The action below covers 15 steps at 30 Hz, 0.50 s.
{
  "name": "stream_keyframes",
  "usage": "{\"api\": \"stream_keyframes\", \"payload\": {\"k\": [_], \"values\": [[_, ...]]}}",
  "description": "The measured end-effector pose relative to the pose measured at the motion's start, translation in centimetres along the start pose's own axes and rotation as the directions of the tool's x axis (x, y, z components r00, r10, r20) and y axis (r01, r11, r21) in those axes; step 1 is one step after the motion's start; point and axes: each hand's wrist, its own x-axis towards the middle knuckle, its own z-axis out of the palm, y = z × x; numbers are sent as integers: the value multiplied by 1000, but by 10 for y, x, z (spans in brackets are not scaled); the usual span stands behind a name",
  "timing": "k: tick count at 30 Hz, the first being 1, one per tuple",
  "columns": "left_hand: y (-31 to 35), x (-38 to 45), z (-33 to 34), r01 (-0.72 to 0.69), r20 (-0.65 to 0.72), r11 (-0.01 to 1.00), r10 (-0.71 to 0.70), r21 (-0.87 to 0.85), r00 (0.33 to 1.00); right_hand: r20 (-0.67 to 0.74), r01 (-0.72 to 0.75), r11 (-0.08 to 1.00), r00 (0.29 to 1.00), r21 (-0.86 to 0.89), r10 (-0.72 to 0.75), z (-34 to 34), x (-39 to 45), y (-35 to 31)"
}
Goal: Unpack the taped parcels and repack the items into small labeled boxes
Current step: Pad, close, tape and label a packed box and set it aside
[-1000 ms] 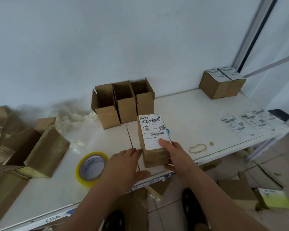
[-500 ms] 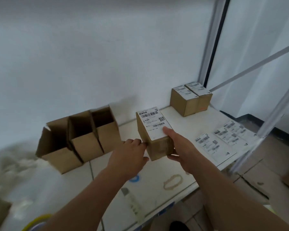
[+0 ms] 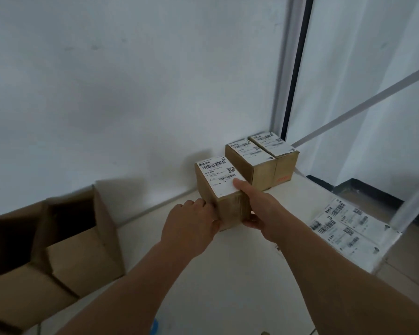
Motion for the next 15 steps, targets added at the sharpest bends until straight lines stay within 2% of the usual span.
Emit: {"api": "stream_keyframes", "payload": {"k": [8, 15], "values": [[-1, 49, 33, 10, -78, 1000, -11, -15, 997, -68, 20, 996, 998, 85, -14, 6, 44, -12], [3, 72, 46, 29, -95, 998, -25, 48, 995, -221, 110, 990, 971, 90, -88, 7, 64, -10]]}}
